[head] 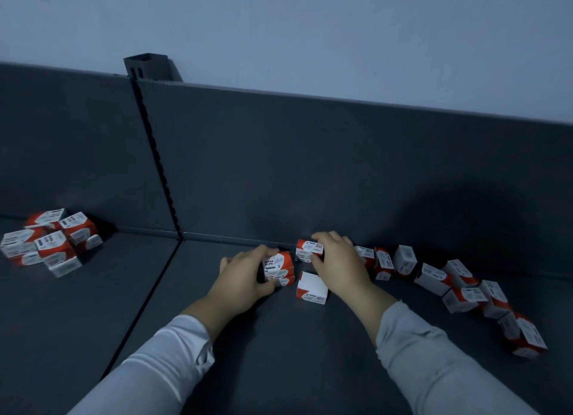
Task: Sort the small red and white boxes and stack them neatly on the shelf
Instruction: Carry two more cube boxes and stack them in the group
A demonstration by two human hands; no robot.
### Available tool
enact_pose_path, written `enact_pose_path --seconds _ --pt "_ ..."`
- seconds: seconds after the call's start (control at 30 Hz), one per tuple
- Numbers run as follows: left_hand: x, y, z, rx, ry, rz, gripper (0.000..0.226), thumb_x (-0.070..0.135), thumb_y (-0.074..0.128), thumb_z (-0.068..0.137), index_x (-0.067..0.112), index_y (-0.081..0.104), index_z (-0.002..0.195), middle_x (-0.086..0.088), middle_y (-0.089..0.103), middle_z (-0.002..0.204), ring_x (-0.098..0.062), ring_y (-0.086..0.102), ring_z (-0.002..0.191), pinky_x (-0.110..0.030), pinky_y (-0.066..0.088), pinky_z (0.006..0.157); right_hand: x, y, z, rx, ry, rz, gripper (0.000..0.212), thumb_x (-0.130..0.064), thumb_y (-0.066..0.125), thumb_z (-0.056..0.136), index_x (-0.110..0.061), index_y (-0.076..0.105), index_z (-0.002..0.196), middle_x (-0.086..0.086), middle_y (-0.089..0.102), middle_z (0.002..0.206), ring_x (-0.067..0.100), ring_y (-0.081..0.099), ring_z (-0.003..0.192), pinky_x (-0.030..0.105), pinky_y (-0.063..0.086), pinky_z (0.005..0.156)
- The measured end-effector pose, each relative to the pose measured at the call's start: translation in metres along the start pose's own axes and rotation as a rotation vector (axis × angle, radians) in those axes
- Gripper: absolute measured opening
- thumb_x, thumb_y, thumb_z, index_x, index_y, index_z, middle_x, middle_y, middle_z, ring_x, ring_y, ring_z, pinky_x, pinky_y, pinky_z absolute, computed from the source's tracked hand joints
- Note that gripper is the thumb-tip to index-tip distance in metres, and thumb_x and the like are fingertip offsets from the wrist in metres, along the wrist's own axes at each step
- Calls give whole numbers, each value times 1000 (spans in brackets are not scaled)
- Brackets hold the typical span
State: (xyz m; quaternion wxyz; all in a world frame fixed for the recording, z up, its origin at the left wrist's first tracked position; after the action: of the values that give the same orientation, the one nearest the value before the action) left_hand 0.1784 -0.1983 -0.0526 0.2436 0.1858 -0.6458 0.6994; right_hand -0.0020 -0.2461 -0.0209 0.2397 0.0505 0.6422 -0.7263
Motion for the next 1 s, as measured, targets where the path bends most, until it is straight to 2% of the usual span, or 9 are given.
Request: enact_pose_path --seconds 0.17,0.23,0.33,0.43,0.53,0.63,0.73,0.9,1.0 --pt "-1 0 1 -1 5 -19 50 39 70 82 38 48 127 22 62 116 -6 50 114 -29 22 92 -1 8 -1 -13 -15 61 21 -10 59 95 -16 56 115 -1 54 118 19 53 109 26 41 82" --pt "0 -2 1 2 8 -18 51 40 70 82 38 48 127 22 62 115 -5 50 114 -30 22 92 2 -2 -3 54 -7 184 15 -8 60 94 -15 58 107 -2 53 109 17 56 99 23 40 77" --pt "1 -2 0 11 10 -22 51 39 71 81 37 49 127 21 62 114 -6 51 113 -30 23 91 9 -25 -8 126 37 425 14 -12 61 93 -21 59 103 -4 58 102 12 59 92 24 46 81" --pt "1 -3 1 7 10 -22 51 39 71 82 36 49 127 20 62 115 -7 51 114 -30 21 89 18 -20 -14 -49 93 551 15 -14 58 93 -27 61 101 -8 64 97 10 63 90 30 52 85" --pt "2 -4 1 14 7 -18 51 39 72 82 36 49 127 20 62 116 -8 52 114 -28 18 86 21 2 -29 -233 92 473 14 -22 58 96 -26 67 106 -8 70 100 7 65 95 35 53 89" --pt "1 -3 1 8 12 -38 51 37 73 82 35 49 127 19 63 115 -8 52 115 -28 17 87 17 2 -37 -170 49 364 20 -25 57 98 -21 69 112 -9 68 102 5 61 96 25 45 87" --pt "0 -2 0 9 18 -51 50 36 73 81 35 49 126 20 63 115 -8 52 115 -29 18 89 10 -6 -43 -85 4 250 26 -24 53 100 -20 67 121 -4 62 113 7 53 107 24 39 96" --pt "1 -2 2 11 27 -60 50 35 74 81 35 50 125 19 62 115 -10 52 116 -30 18 88 13 14 -59 -210 20 344 41 -37 59 93 -37 50 133 -12 59 123 5 55 114 34 45 102" --pt "0 -1 1 1 35 -49 50 34 73 82 34 50 126 18 61 118 -11 52 117 -30 18 88 13 16 -65 -160 39 318 52 -25 67 90 -35 47 137 -8 59 126 6 56 114 30 46 102"
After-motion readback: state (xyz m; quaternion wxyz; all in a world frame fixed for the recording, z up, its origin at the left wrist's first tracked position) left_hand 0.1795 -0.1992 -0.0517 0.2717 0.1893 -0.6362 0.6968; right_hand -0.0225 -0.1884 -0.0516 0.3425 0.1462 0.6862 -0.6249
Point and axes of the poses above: each hand's wrist, its own z-axis towards the middle knuckle, its own y-axis out of the palm, x = y × z, the point moved 8 cm from there along z, towards the middle knuckle
